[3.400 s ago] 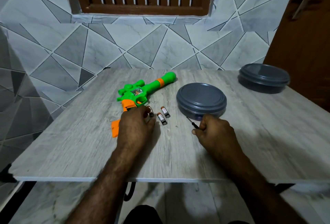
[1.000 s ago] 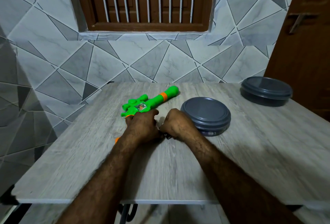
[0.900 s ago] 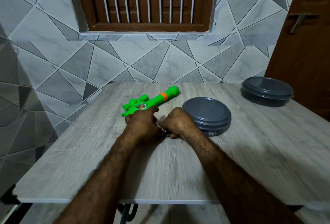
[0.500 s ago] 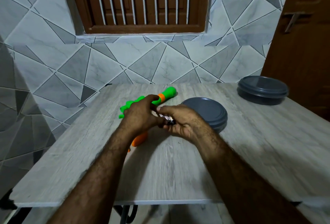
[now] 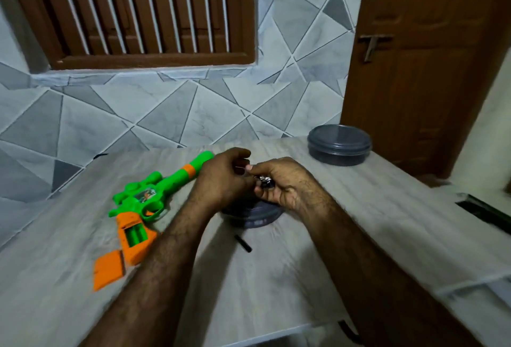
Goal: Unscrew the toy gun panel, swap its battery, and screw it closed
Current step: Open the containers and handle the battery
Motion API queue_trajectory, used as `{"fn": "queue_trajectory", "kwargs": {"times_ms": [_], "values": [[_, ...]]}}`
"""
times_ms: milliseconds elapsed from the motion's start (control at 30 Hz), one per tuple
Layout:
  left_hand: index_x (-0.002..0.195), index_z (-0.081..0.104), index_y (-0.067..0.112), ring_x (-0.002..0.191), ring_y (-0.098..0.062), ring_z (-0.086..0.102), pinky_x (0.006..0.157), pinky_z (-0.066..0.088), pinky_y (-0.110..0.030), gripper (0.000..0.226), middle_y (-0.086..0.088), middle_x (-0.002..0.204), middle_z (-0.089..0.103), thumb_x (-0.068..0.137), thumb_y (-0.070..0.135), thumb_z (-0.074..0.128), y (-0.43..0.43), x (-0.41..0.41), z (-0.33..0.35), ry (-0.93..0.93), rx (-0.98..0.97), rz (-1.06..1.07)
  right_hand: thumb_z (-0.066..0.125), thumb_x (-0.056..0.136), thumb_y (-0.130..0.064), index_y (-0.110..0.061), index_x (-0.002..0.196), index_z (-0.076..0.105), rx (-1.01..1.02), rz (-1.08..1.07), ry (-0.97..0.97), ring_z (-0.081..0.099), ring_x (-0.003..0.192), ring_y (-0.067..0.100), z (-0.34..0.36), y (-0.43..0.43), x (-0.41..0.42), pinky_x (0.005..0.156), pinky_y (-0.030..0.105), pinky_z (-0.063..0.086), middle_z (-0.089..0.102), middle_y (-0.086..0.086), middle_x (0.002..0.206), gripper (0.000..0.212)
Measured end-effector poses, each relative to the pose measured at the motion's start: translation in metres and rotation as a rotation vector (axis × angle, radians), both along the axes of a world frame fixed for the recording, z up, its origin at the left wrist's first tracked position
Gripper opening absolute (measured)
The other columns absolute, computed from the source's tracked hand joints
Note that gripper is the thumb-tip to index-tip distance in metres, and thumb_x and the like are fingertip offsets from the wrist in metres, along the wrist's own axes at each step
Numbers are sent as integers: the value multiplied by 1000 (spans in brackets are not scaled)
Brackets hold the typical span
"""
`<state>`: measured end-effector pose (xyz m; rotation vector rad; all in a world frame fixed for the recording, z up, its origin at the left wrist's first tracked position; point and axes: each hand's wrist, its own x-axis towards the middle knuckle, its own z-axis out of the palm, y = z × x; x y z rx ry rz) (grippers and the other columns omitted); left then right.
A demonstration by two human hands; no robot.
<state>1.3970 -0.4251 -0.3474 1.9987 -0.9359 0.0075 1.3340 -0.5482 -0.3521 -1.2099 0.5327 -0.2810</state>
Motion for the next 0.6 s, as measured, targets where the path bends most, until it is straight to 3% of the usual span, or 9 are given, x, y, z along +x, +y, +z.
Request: {"fn": "queue_trajectory", "kwargs": {"times_ms": [100,200,333,467,600], "values": [[122,65,18,94,-11,71,92,55,-32,54,-1,113,72,69,20,77,-34,-7,0,52,-33,-49,68,85,-2,8,108,63,-9,-41,1,56,51,12,4,-30,-14,43,23,50,61,14,80,26],[120,67,17,91,-12,70,91,55,-33,49,0,112,71,73,11,79,-64,-12,-2,133,-67,-74,65,88,-2,3,107,63,23,-72,6,59,51,14,5,-58,-25,45,24,52,63,13,79,20],[114,69,14,96,-16,68,88,56,-34,39,-3,111,70,76,12,77,-108,-19,-8,314,-136,-100,61,89,-1,0,98,63,101,-143,19,66,69,24,4,-96,-40,51,31,57,65,14,78,9],[89,71,19,91,-26,70,89,58,-44,15,-6,93,74,76,23,78,-152,-22,-14,441,-141,-84,74,82,-7,1,101,66,126,-237,-5,66,76,24,-4,-134,-53,54,32,58,64,17,91,22],[81,69,17,86,-26,70,85,59,-45,9,-7,85,72,84,26,72,-195,-26,-19,548,-128,-87,73,82,-3,1,100,64,140,-327,27,61,71,18,-8,-173,-63,52,33,60,60,13,78,20]]}}
